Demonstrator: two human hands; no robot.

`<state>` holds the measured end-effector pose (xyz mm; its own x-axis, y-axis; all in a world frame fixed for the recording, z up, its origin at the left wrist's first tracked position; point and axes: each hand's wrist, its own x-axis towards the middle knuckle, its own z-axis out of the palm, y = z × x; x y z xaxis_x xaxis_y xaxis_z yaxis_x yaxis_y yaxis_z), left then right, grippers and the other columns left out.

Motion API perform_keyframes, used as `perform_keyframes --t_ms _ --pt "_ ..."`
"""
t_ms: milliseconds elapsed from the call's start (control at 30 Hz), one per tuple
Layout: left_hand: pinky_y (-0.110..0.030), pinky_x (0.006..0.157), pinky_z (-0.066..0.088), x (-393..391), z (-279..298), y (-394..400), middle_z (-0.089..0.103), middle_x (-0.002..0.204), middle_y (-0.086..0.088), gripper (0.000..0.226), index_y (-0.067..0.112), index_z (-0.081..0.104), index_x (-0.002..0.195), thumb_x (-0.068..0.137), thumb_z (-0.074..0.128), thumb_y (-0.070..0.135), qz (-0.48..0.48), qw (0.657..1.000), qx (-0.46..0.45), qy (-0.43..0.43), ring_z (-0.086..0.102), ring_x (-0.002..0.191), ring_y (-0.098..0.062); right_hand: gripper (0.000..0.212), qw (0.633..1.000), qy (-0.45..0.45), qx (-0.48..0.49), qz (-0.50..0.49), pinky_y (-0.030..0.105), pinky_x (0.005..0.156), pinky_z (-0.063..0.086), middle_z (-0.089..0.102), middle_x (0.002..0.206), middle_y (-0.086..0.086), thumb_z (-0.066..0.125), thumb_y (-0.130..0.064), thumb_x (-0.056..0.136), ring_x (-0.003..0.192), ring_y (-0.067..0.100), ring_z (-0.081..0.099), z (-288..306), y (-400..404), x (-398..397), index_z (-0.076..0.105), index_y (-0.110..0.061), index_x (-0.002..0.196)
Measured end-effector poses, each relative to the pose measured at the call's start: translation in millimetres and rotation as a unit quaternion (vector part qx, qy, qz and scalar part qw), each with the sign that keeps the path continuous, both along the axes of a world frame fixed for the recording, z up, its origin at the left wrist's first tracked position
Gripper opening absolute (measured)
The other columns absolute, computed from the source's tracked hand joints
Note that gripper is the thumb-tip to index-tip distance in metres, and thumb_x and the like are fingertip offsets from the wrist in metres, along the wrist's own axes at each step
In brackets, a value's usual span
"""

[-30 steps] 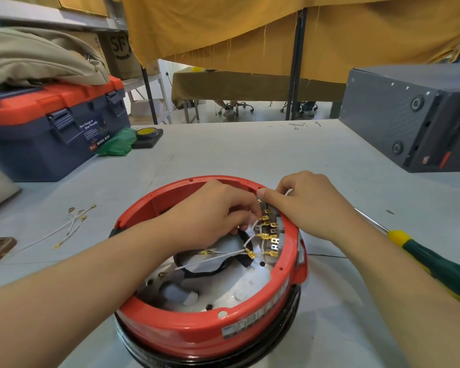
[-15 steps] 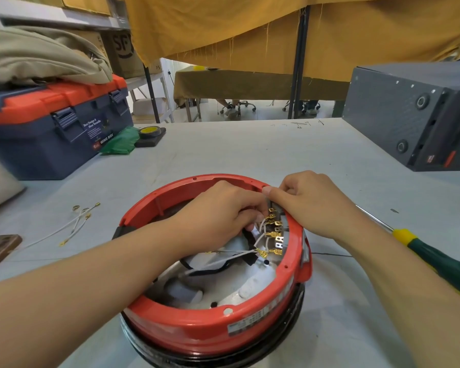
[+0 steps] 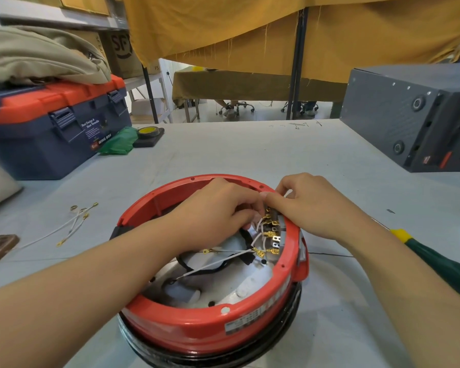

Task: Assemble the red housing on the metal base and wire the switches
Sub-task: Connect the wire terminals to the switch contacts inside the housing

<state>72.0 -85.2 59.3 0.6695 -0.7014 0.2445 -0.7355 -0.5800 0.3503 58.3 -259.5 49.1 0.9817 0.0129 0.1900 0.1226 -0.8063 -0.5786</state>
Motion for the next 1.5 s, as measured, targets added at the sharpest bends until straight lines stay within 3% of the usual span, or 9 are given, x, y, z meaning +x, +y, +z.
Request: perform_keyframes --t_ms 67,133,233,433,567,767,1267,1367,1500 --pt "-0.018 0.059 0.040 0.0 0.0 0.0 0.066 0.069 0.004 0.013 0.020 0.069 0.087 0.088 0.057 0.013 0.001 1.000 0.004 0.000 0.055 0.067 -0.008 0.043 1.000 0.003 -0.002 -0.004 0.015 0.049 0.040 0.067 0.078 0.006 0.054 -0.049 0.087 0.068 0.009 0.061 1.0 0.8 -1.4 0.065 -0.007 0.090" --pt "-0.020 0.058 0.041 -0.3 0.4 -0.3 0.066 0.070 0.002 0.013 0.019 0.068 0.089 0.087 0.058 0.012 0.006 1.000 0.003 -0.002 0.055 0.065 -0.012 0.041 1.000 0.002 0.003 -0.003 0.020 0.054 0.042 0.067 0.081 0.008 0.054 -0.046 0.087 0.073 0.014 0.061 1.3 1.2 -1.9 0.066 -0.006 0.089" --pt "-0.013 0.055 0.039 -2.9 3.3 -1.0 0.064 0.068 0.001 0.010 0.018 0.063 0.086 0.082 0.060 0.009 0.005 0.999 -0.044 0.025 0.056 0.061 -0.009 0.037 1.000 -0.002 0.025 -0.004 0.026 0.054 0.041 0.069 0.077 0.011 0.055 -0.040 0.086 0.073 0.021 0.062 2.1 1.3 -2.2 0.067 -0.005 0.086" --pt "-0.019 0.059 0.046 -6.8 4.5 -2.3 0.064 0.064 0.003 0.003 0.020 0.068 0.080 0.077 0.067 0.019 -0.031 0.995 -0.012 0.099 0.057 0.059 -0.005 0.037 0.999 -0.005 0.040 -0.004 0.018 0.046 0.036 0.066 0.073 0.010 0.056 -0.041 0.088 0.064 0.016 0.057 1.4 1.8 -2.4 0.068 -0.006 0.084" --pt "-0.014 0.057 0.041 -5.2 3.5 -2.2 0.065 0.065 0.004 0.003 0.022 0.068 0.079 0.079 0.071 0.024 -0.029 0.994 -0.005 0.106 0.057 0.060 -0.003 0.039 0.999 -0.006 0.042 -0.004 0.017 0.049 0.036 0.066 0.071 0.011 0.057 -0.043 0.088 0.059 0.013 0.052 1.3 2.2 -2.0 0.068 -0.006 0.083" --pt "-0.011 0.057 0.040 -4.3 4.2 -0.1 0.069 0.068 0.003 0.003 0.020 0.072 0.080 0.080 0.071 0.022 -0.030 0.994 -0.019 0.107 0.060 0.062 -0.003 0.038 0.999 0.002 0.042 -0.004 0.013 0.049 0.037 0.060 0.063 0.003 0.057 -0.045 0.088 0.055 0.010 0.050 0.9 1.2 -2.1 0.067 -0.009 0.083" --pt "-0.011 0.060 0.042 -9.1 7.5 -1.1 0.067 0.067 0.005 0.006 0.011 0.068 0.079 0.084 0.066 0.014 -0.020 0.997 0.003 0.079 0.060 0.064 -0.003 0.037 0.999 0.010 0.034 -0.002 0.022 0.053 0.039 0.065 0.069 0.005 0.054 -0.046 0.089 0.062 0.011 0.056 2.0 2.0 -2.6 0.067 -0.011 0.086" --pt "-0.012 0.060 0.043 -10.0 6.7 -1.8 0.067 0.067 0.004 0.006 0.011 0.067 0.079 0.084 0.065 0.014 -0.013 0.997 0.007 0.075 0.060 0.064 -0.004 0.037 0.999 0.008 0.036 0.000 0.016 0.047 0.036 0.064 0.065 0.005 0.055 -0.045 0.089 0.058 0.011 0.053 1.7 1.9 -2.6 0.067 -0.010 0.085" --pt "-0.012 0.059 0.042 -11.0 6.4 -2.7 0.067 0.068 0.002 0.006 0.010 0.067 0.079 0.084 0.065 0.013 -0.011 0.998 0.008 0.069 0.060 0.065 -0.006 0.038 0.999 -0.001 0.034 -0.002 0.013 0.052 0.037 0.062 0.065 0.005 0.055 -0.045 0.089 0.058 0.011 0.052 1.1 1.2 -2.0 0.068 -0.009 0.085"
